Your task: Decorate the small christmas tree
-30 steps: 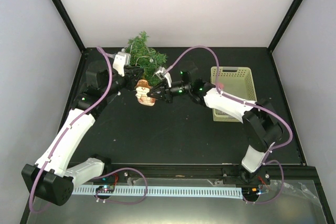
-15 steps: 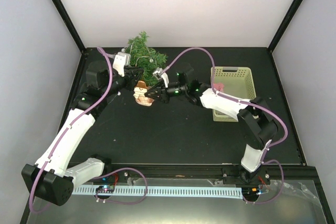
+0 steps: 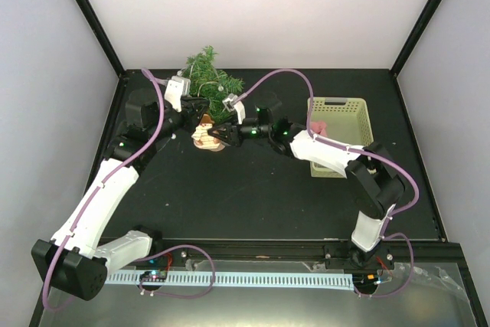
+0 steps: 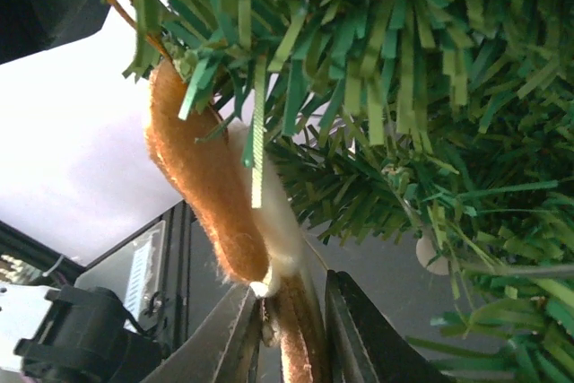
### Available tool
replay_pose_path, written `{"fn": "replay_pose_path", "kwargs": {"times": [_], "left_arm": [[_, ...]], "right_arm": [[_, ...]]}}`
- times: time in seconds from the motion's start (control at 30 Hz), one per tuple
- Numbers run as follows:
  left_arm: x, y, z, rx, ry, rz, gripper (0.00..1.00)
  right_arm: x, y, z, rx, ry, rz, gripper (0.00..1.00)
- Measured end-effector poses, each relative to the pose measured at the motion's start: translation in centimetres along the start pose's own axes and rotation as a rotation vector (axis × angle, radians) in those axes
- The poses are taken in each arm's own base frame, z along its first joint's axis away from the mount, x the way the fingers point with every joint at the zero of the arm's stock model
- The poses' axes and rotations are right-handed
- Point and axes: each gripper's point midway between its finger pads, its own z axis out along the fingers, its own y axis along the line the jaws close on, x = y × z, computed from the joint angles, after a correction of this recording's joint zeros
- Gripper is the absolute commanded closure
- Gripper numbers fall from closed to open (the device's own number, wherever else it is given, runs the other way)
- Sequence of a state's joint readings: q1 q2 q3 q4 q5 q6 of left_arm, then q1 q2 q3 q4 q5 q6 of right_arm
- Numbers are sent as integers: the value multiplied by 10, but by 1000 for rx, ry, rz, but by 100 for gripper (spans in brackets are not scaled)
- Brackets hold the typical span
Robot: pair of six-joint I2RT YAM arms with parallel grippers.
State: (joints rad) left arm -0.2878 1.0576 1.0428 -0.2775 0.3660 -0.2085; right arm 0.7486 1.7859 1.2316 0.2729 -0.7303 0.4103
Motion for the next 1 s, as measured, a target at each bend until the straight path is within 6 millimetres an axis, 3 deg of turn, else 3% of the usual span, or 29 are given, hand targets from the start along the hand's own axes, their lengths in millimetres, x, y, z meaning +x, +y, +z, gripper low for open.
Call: {"fn": "replay_pose_path", "kwargs": {"times": [0.33,0.6,0.8,1.0], "left_arm": [[0,0,0,0,-1,0,73],[0,0,-1,0,-2,1,72],[-1,-1,-3,0,-6,2,65],[-5,-5,-11,4,-23,8,60]], "right_arm": [[8,-10,-4,79,28,-15,56],[4,5,-26,120,44,-94,43],[4,15,-42,139,45,-139,33],[6,15,-64,186,40,-156,32]]}}
